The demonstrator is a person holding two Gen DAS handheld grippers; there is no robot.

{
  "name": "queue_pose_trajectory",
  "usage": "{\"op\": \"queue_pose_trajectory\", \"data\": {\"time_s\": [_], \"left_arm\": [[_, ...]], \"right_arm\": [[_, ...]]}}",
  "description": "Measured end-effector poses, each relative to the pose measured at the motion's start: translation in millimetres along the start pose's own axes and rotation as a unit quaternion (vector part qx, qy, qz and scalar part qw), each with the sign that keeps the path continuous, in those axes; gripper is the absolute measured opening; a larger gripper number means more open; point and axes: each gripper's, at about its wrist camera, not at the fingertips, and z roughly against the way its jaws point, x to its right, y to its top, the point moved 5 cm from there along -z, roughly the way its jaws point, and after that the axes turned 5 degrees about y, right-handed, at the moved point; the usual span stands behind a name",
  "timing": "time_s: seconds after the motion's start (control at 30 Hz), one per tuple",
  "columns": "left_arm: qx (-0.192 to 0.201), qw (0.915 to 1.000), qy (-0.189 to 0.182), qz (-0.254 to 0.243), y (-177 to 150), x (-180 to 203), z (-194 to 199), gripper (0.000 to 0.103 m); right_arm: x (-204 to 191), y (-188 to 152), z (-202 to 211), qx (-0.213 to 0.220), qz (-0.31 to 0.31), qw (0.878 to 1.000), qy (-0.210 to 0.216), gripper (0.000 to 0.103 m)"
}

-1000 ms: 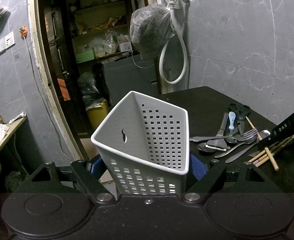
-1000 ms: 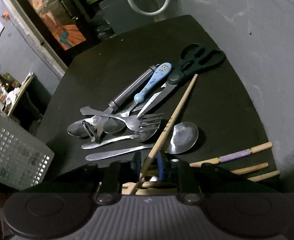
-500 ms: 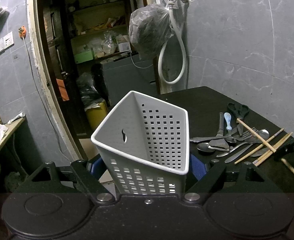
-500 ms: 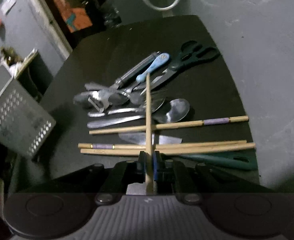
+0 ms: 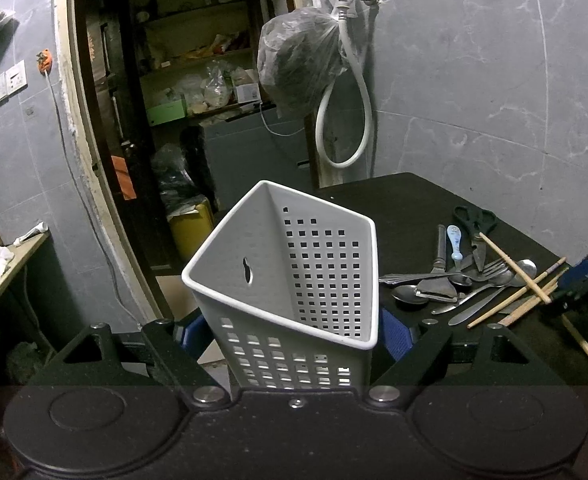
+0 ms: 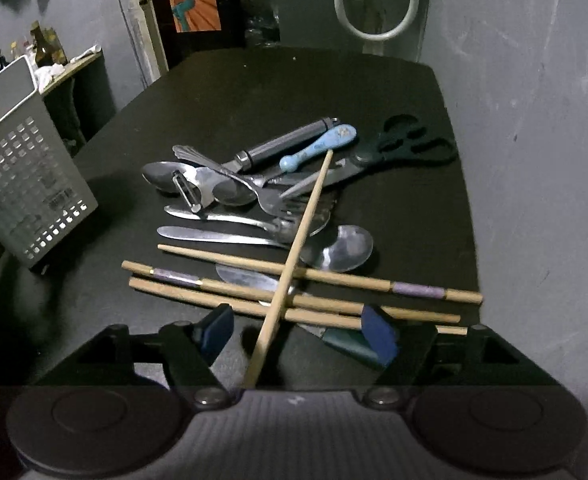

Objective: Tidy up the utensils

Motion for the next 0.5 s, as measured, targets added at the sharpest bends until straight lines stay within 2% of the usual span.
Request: {"op": "queue_pose_trajectory", "data": {"time_s": [0.2, 0.3, 0.37, 0.5], "left_arm": [[0.0, 1.0, 0.001, -0.001, 0, 0, 0, 0.085], [0.0, 1.0, 0.002, 0.0, 0, 0, -1, 0.085], [0.001, 1.0, 0.003, 0.001, 0, 1, -1, 0.085], [0.0, 1.0, 0.005, 0.002, 0, 2, 0, 0.085]], "right_arm": [[-8, -15, -3, -0.028, 0.005, 1.0, 0.011, 0.072], [-15, -19, 0, -0.023, 0.001, 1.0, 0.006, 0.062], [-20, -19, 0, -0.019, 0.005, 1.0, 0.01, 0.048], [-32, -17, -1, -0.021, 0.015, 0.999, 0.029, 0.047]]}}
